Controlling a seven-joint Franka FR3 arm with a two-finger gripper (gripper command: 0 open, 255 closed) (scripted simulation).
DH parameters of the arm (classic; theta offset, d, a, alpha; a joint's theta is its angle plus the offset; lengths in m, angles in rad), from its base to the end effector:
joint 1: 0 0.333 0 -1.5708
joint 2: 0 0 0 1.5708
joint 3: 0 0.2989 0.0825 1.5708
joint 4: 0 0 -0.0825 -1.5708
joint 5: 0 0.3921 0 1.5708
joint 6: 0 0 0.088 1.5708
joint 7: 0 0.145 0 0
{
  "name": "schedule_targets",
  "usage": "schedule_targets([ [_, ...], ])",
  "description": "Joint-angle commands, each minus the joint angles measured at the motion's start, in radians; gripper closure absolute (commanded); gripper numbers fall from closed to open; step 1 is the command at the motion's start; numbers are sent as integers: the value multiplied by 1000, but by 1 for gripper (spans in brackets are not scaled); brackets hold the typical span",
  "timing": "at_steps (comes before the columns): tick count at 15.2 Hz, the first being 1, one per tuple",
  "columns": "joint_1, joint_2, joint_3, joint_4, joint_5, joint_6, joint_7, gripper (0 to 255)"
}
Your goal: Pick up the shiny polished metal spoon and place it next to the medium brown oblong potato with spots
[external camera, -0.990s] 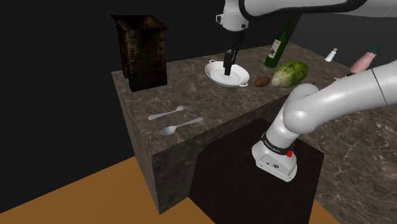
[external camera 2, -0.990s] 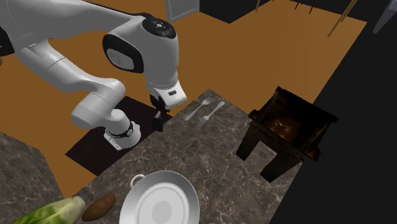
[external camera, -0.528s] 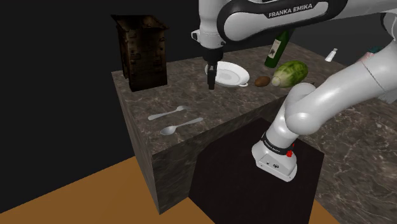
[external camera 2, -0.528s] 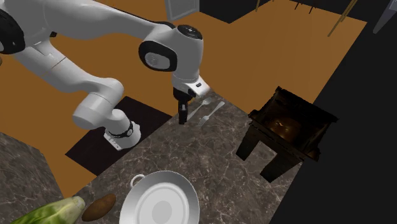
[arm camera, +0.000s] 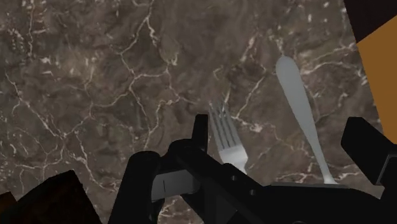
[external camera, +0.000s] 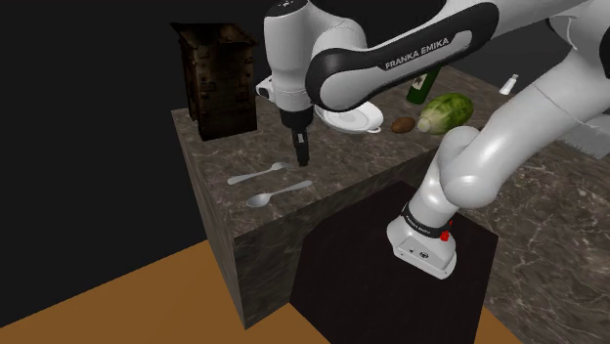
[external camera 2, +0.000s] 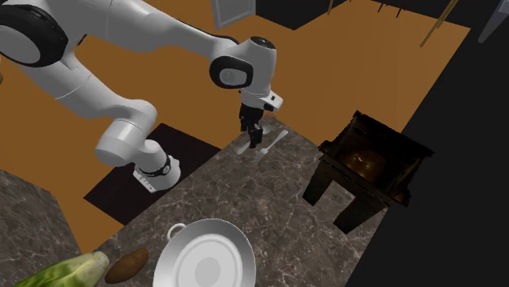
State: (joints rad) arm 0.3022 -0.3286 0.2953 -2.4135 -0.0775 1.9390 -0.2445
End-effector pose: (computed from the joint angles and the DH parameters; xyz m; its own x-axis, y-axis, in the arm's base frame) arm 0.3622 0.2321 0.3605 0.6535 0.7313 -0.1953 0.7558 -0.6443 0.1164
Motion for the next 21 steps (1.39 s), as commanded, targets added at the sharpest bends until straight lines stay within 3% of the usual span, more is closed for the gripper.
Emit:
schedule_targets([
  [1, 24, 57, 36, 14, -14, 38, 1, 0],
  [5, 66, 158, 98, 39, -56, 98, 1, 0],
  [13, 56, 203, 96, -28, -88, 205, 22, 0],
  [21, 56, 203, 96, -28, -88, 205, 22, 0],
])
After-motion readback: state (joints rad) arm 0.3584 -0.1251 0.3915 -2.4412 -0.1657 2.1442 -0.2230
